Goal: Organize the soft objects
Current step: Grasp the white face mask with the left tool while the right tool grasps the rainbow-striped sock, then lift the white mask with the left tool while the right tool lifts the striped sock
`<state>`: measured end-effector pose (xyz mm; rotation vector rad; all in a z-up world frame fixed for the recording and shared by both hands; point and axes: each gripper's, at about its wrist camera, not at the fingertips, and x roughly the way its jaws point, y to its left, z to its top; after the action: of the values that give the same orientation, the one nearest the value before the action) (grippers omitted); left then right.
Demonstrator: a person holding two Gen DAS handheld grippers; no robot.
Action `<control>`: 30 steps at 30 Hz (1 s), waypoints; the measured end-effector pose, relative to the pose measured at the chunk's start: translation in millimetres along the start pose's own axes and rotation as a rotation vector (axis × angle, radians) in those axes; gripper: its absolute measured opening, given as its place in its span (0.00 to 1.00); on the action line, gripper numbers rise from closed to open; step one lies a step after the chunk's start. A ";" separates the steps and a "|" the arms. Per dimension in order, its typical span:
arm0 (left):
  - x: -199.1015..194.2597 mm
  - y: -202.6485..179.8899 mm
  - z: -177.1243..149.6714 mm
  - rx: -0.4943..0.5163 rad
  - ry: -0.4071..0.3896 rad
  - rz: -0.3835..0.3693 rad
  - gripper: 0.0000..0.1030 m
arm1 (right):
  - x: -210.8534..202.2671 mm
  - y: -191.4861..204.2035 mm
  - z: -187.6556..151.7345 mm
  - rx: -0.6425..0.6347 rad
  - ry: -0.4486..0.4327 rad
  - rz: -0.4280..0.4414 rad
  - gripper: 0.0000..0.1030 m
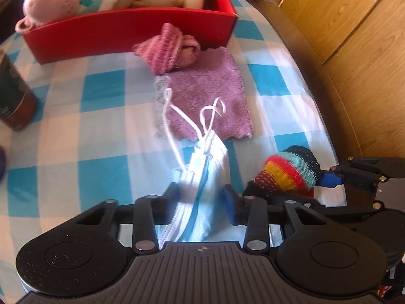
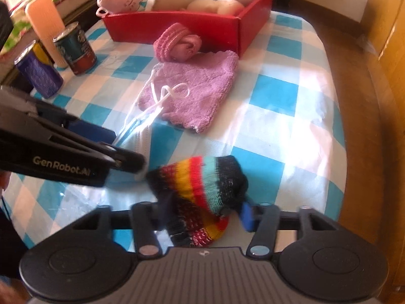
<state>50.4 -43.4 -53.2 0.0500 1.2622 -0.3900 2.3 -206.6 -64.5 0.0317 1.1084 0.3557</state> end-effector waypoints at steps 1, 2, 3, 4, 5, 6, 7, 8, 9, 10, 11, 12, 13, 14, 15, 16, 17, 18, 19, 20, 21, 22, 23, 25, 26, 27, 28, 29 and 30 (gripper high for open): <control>-2.3 2.0 -1.1 -0.003 0.001 0.002 0.31 | -1.0 -1.3 0.4 0.013 0.000 0.010 0.17; -4.8 4.0 -2.4 -0.002 0.002 0.004 0.29 | -1.9 -1.1 0.5 0.014 -0.001 0.011 0.14; -6.5 4.5 -3.6 -0.001 0.003 0.002 0.28 | -2.6 -0.6 0.6 0.014 -0.002 0.011 0.13; -9.6 5.5 -4.9 -0.001 0.002 -0.003 0.27 | -3.3 -0.5 0.9 0.021 -0.002 0.018 0.12; -13.0 7.0 -6.2 -0.006 -0.003 -0.011 0.26 | -4.2 -0.5 1.3 0.030 -0.001 0.031 0.11; -17.5 8.2 -6.8 -0.009 -0.011 -0.022 0.25 | -5.4 -0.4 2.1 0.040 -0.001 0.046 0.10; -22.0 9.0 -7.1 -0.010 -0.021 -0.028 0.25 | -6.5 -0.4 3.4 0.046 -0.004 0.056 0.09; -26.5 9.9 -7.4 -0.010 -0.033 -0.029 0.24 | -8.4 0.3 4.7 0.050 -0.010 0.061 0.08; -30.1 10.6 -7.9 -0.009 -0.041 -0.029 0.24 | -10.2 0.9 6.4 0.052 -0.016 0.064 0.07; -32.5 11.2 -8.0 -0.011 -0.046 -0.032 0.22 | -11.8 1.5 8.4 0.056 -0.022 0.067 0.06; -35.2 12.5 -7.9 -0.015 -0.051 -0.040 0.21 | -13.3 1.3 9.9 0.064 -0.026 0.074 0.05; -36.9 13.8 -7.9 -0.018 -0.057 -0.045 0.21 | -15.0 1.0 11.5 0.072 -0.029 0.084 0.04; -38.4 15.0 -8.0 -0.019 -0.061 -0.043 0.20 | -16.4 0.5 13.2 0.078 -0.033 0.090 0.04; -39.0 15.8 -8.1 -0.018 -0.062 -0.039 0.20 | -17.6 1.0 14.3 0.077 -0.038 0.088 0.04; -38.4 16.5 -8.2 -0.017 -0.059 -0.037 0.20 | -18.2 1.7 15.1 0.075 -0.042 0.084 0.04; -36.2 17.4 -8.2 -0.022 -0.052 -0.038 0.21 | -17.8 1.8 15.5 0.075 -0.041 0.083 0.04; -33.3 17.9 -9.3 -0.031 -0.043 -0.038 0.21 | -15.7 1.2 15.5 0.082 -0.033 0.086 0.04; -28.2 17.5 -9.2 -0.028 -0.030 -0.040 0.22 | -12.5 -0.8 14.7 0.099 -0.024 0.093 0.04; -22.1 16.7 -9.6 -0.023 -0.017 -0.036 0.25 | -8.3 -2.9 14.0 0.114 -0.010 0.104 0.04; -16.4 15.5 -10.0 -0.022 -0.008 -0.026 0.26 | -3.7 -4.5 13.5 0.123 0.003 0.108 0.05; -11.4 13.1 -9.8 -0.014 0.000 -0.019 0.27 | 0.4 -5.5 13.1 0.132 0.011 0.101 0.07; -7.5 10.0 -9.4 -0.001 0.002 -0.008 0.33 | 3.5 -5.6 12.9 0.134 0.021 0.091 0.11; -5.5 6.8 -8.8 0.015 -0.003 0.010 0.40 | 5.8 -4.8 13.1 0.122 0.028 0.085 0.19; -2.0 1.4 -7.1 0.045 -0.014 0.058 0.47 | 4.5 -0.8 13.3 0.102 0.003 0.072 0.39; 0.7 0.7 -6.2 0.047 -0.017 0.081 0.49 | 3.1 2.5 14.1 0.084 -0.011 0.057 0.48; 3.8 0.9 -5.5 0.054 -0.017 0.096 0.50 | 2.2 6.6 14.8 0.054 -0.025 0.026 0.49; 7.2 2.3 -5.3 0.056 -0.014 0.108 0.52 | 2.6 9.5 15.6 0.022 -0.038 0.000 0.49; 8.7 3.3 -5.9 0.054 -0.017 0.114 0.51 | 4.8 11.7 16.3 0.001 -0.044 -0.017 0.49; 8.6 2.6 -6.9 0.061 -0.024 0.118 0.51 | 7.8 12.6 16.4 -0.010 -0.045 -0.021 0.49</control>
<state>47.0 -41.5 -63.8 0.1709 1.2172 -0.3259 16.4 -190.0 -61.3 0.0192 1.0617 0.3396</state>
